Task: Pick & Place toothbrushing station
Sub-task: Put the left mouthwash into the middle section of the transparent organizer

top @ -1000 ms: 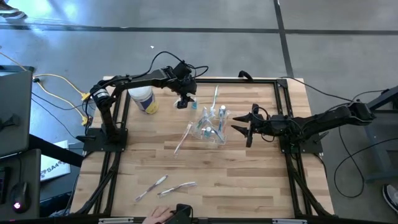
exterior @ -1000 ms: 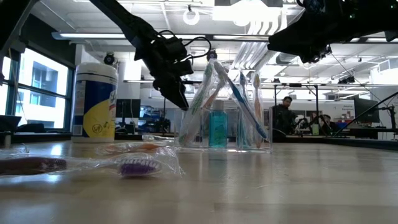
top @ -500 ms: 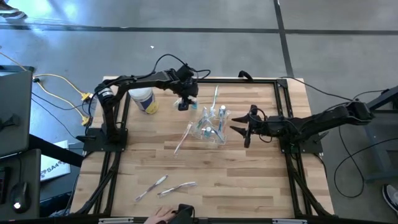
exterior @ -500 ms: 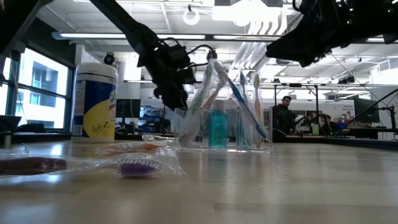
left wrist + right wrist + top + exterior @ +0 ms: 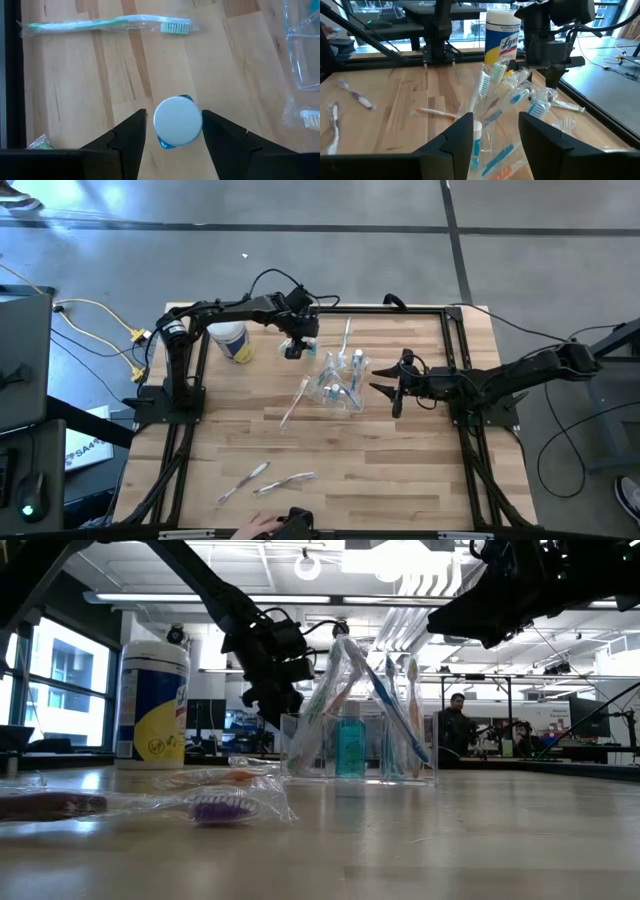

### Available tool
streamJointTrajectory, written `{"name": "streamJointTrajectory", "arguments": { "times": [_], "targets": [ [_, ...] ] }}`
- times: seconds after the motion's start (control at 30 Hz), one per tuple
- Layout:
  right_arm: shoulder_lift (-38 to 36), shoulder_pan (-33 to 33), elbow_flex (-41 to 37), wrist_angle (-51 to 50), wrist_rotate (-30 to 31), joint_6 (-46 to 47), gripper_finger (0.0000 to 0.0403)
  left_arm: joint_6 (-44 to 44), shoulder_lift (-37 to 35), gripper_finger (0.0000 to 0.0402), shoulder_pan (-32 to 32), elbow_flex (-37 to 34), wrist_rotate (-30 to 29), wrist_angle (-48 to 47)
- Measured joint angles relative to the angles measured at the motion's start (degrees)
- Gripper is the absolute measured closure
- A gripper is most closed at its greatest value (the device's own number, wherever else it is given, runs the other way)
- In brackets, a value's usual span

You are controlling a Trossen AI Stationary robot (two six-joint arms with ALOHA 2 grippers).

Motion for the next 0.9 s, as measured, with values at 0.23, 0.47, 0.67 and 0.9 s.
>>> {"name": "streamJointTrajectory", "arguments": {
  "times": [0.23, 0.47, 0.67, 0.9],
  "targets": [
    [0.0, 0.0, 0.0, 0.0, 0.0, 0.0, 0.0252, 0.0, 0.0, 0.0213, 0.0, 0.0, 0.3, 0.1],
    [0.0, 0.0, 0.0, 0.0, 0.0, 0.0, 0.0252, 0.0, 0.0, 0.0213, 0.0, 0.0, 0.3, 0.4],
    [0.0, 0.0, 0.0, 0.0, 0.0, 0.0, 0.0252, 0.0, 0.0, 0.0232, 0.0, 0.0, 0.3, 0.4],
    [0.0, 0.0, 0.0, 0.0, 0.0, 0.0, 0.0252, 0.0, 0.0, 0.0291, 0.0, 0.0, 0.3, 0.2]
  ]
}}
